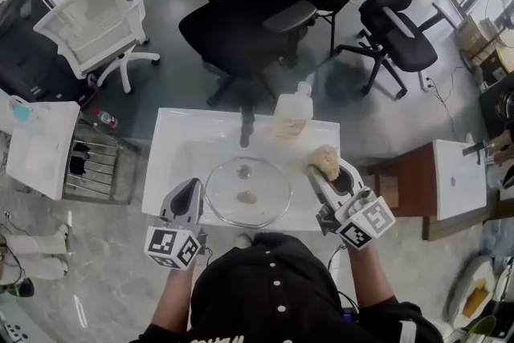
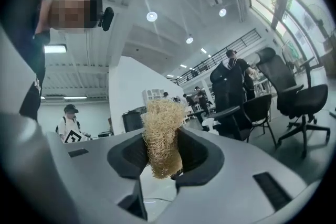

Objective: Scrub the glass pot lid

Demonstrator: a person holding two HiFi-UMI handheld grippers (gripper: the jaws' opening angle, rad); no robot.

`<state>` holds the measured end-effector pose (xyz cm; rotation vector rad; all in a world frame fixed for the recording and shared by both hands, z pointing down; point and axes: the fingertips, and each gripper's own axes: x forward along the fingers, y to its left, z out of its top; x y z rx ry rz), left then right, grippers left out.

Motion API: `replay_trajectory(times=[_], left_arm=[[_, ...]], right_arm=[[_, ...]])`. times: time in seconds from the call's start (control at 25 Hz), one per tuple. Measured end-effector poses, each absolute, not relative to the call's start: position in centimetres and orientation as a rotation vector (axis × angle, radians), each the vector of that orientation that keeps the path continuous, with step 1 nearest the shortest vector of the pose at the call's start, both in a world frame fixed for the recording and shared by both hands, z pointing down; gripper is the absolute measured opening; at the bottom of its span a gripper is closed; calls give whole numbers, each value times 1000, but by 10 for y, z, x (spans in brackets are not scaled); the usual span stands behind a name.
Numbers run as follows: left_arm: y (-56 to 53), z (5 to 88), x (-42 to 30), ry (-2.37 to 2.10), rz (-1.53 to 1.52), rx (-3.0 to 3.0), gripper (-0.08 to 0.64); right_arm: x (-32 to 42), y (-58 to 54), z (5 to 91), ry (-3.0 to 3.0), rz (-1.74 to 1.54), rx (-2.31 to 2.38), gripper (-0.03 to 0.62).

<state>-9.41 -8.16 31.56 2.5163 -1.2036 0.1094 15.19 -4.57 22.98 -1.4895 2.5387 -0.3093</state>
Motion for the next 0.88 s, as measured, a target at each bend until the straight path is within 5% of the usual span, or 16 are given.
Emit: replay_trajectory(times=[0.88], left_arm=[[-85, 262, -112, -1367, 167, 2621, 29]], right_arm=[[204, -18, 197, 2398, 110, -1916, 150]])
